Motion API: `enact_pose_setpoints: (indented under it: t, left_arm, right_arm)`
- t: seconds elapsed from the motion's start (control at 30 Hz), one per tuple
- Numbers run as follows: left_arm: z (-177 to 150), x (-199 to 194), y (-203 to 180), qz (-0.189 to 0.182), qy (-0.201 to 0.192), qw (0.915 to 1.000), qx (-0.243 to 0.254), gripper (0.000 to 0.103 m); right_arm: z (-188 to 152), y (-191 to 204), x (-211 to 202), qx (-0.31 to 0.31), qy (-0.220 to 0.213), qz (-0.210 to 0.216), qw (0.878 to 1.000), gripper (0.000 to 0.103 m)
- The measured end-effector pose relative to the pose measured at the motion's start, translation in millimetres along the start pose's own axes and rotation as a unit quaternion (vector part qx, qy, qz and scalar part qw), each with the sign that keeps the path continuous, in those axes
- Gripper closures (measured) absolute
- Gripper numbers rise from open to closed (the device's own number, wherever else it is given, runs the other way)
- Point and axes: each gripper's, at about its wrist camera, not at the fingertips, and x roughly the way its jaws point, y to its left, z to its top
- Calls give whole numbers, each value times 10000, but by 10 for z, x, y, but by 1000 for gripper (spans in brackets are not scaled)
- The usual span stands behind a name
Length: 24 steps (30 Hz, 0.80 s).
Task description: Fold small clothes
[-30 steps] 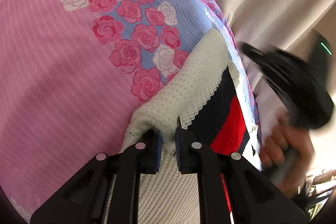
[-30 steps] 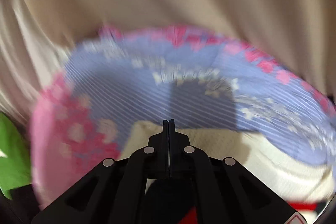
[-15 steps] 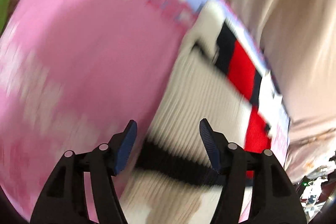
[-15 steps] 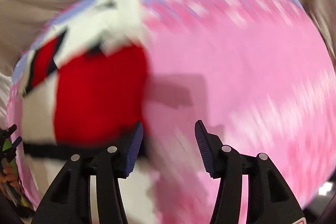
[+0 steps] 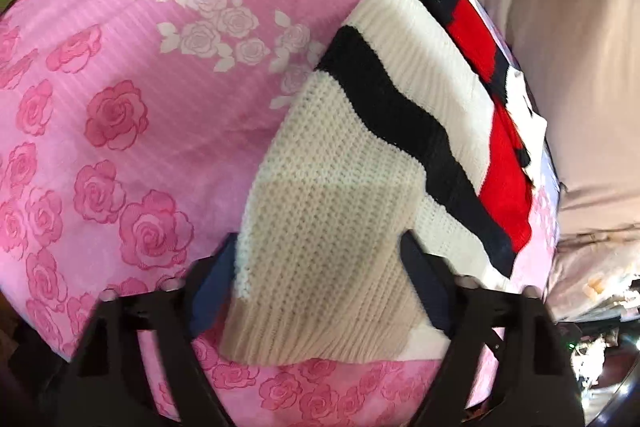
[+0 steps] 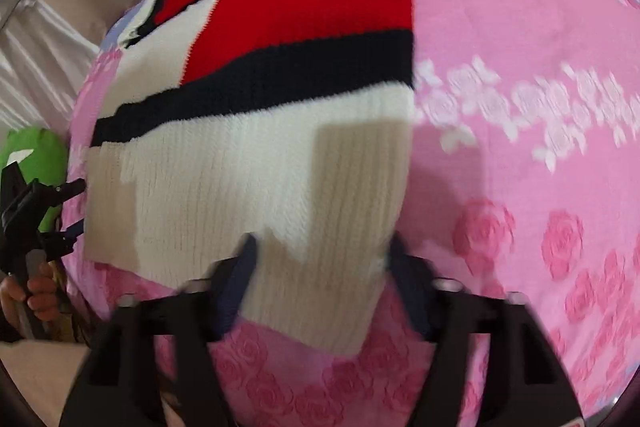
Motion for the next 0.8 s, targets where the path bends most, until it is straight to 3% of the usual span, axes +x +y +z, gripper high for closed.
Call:
enact_pose_setpoints:
  t: [0.03, 0.1, 0.2, 0.33, 0.43, 0.57, 0.67, 0.8]
  left_arm:
    - [1, 14, -10, -103, 154, 9998, -35, 95]
    - [-26, -85, -37, -223, 111, 9996, -152, 92]
    - [-122, -355, -291, -372, -151, 9988, 279, 93]
    - [-426, -546, -407, -508, 104, 9968, 609, 94]
    - [-774, -433, -320, -331, 582, 9950, 742, 94]
    - [-1194, -267, -41, -158, 1304, 9895, 597, 95]
    - [-1361, -353, 52, -5, 1521, 9849, 825, 95]
    - [-1398, -530, -8, 16, 1675, 9799, 1083, 95]
  right_arm:
    - [49, -10, 4, 26, 13, 51, 10000, 92]
    - [142, -46, -162, 167, -338, 272, 9989, 93]
    - [225, -134, -664, 165, -985, 250, 9947, 93]
    - [92, -406, -1209, 155, -1313, 72, 9912, 94]
    - [-202, -685, -1325, 109, -965, -223, 9950, 99]
    - [-840, -1049, -1076, 292, 21, -498, 9983, 99]
    - [-1248, -1030, -989, 196, 592, -431, 9971, 99]
    - [-1320, -865, -1111, -45, 765, -230, 9968, 100]
